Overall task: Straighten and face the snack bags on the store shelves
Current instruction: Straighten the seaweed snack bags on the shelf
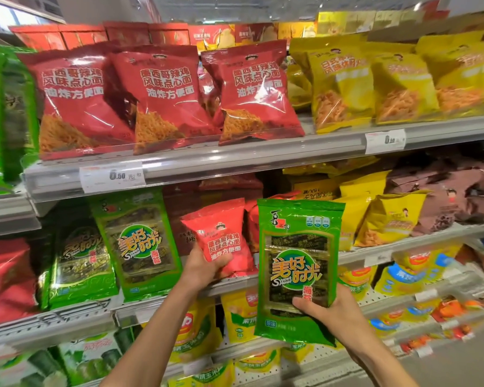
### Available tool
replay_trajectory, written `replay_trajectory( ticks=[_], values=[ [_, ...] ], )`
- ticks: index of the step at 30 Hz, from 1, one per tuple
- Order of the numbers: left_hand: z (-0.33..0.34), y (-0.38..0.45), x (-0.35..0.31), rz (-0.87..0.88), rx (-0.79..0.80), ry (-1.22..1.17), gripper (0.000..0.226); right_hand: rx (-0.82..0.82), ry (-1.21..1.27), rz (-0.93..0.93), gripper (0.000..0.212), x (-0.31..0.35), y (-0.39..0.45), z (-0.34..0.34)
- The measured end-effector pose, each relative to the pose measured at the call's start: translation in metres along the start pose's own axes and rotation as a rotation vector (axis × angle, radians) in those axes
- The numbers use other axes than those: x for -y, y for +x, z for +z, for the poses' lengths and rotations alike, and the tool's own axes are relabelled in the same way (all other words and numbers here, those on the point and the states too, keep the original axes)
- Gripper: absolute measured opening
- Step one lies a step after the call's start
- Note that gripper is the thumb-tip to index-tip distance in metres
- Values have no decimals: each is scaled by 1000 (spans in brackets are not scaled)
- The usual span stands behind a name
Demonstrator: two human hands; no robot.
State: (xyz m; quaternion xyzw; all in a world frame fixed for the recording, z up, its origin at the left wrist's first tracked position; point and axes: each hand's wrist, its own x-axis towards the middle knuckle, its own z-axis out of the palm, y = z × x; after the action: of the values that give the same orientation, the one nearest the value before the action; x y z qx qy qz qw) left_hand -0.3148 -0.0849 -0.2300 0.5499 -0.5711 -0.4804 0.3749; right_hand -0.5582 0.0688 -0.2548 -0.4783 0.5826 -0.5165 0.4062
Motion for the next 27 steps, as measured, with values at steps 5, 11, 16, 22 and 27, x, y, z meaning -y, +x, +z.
replay_trajectory(
  ticks=[5,11,16,22,27],
  values=[
    [-10,-24,9,165,-68,277,49,70,-6,29,47,2,0,24],
    [-56,-76,43,458,-135,464,30,130,-38,36,52,12,-5,79],
    [-128,-103,72,520,-227,555,22,176,-46,25,44,28,-11,152],
    [-236,-123,117,511,-513,782,26,294,-35,50,51,43,-14,259],
    [-310,-128,149,422,-561,930,45,274,-121,77,21,60,0,336]
  ],
)
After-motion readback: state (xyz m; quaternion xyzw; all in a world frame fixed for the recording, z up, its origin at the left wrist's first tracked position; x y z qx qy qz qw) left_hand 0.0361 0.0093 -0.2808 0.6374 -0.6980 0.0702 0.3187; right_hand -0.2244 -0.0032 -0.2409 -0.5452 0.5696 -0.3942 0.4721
